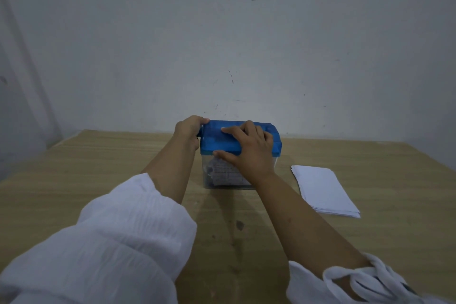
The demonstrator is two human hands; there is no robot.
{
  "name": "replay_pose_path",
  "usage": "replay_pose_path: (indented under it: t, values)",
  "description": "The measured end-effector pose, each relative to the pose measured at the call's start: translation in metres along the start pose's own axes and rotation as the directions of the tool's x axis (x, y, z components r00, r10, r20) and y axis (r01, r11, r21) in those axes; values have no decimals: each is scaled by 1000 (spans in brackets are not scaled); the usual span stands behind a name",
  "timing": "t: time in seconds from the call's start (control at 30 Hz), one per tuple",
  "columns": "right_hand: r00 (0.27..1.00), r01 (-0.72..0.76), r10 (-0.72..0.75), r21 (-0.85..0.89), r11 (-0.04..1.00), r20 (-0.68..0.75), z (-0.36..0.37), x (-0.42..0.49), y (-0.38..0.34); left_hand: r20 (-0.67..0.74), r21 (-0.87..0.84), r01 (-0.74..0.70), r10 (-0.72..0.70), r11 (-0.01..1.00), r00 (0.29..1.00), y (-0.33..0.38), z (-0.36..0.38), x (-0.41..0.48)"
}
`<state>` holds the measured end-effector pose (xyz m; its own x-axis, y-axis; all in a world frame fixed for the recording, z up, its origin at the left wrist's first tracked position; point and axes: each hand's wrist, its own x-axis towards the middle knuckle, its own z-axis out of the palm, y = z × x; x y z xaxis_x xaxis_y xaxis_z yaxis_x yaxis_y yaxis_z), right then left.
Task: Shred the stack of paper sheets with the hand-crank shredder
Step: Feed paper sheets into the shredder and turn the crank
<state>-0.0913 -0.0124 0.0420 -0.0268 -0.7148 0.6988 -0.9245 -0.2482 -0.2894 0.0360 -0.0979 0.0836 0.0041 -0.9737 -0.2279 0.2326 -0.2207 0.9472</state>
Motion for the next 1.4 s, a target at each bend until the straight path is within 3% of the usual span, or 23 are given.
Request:
replay_pose_path:
  t: [0.23, 0.5, 0.63, 0.83, 0.93, 1.03, 1.1, 1.13, 1.2, 1.3, 1.33, 1.4]
  values:
    - [1000, -10, 9, 14, 1000, 9, 0, -1, 0, -21, -94, 26, -28, 995, 999, -3, 5, 0]
    - [999, -22, 22, -4, 1000, 29, 0, -1, -1, -43, -182, -92, 86, 979, 995, -5, 11, 2]
    - [1000, -22, 22, 12, 1000, 10, 1, 0, -1, 27, -264, -108, 119, 958, 993, -8, 7, 3]
    - [999, -27, 27, -3, 1000, 22, 1, 2, -1, 8, -333, -246, 263, 910, 965, -9, 8, -5]
    - [999, -31, 32, -7, 999, 30, 1, 1, 0, -20, -208, -300, 303, 931, 953, -10, 3, -7]
    - [999, -6, 7, -44, 999, 35, 0, 2, -1, -87, 144, -412, 426, 900, 900, -2, -5, -4]
    - [998, -16, 20, -66, 998, 56, 0, 2, -2, -9, 424, -513, 570, 746, 822, 10, -11, -4]
    - [998, -26, 30, -67, 997, 60, -1, 3, -4, 83, 572, -545, 618, 613, 782, 17, -13, -2]
    - [997, -51, 54, -52, 997, 61, -1, 4, -6, 264, 825, -498, 597, 267, 758, 31, -14, 1]
    - [993, -80, 81, -19, 997, 84, -1, 5, -6, 380, 925, -332, 498, -185, 779, 43, -7, 1]
    - [992, -82, 84, -17, 996, 90, -1, 5, -6, 395, 917, -300, 483, -264, 781, 45, -5, 0]
    - [991, -85, 86, -18, 996, 98, -2, 6, -7, 402, 911, -289, 487, -293, 775, 46, -2, -1]
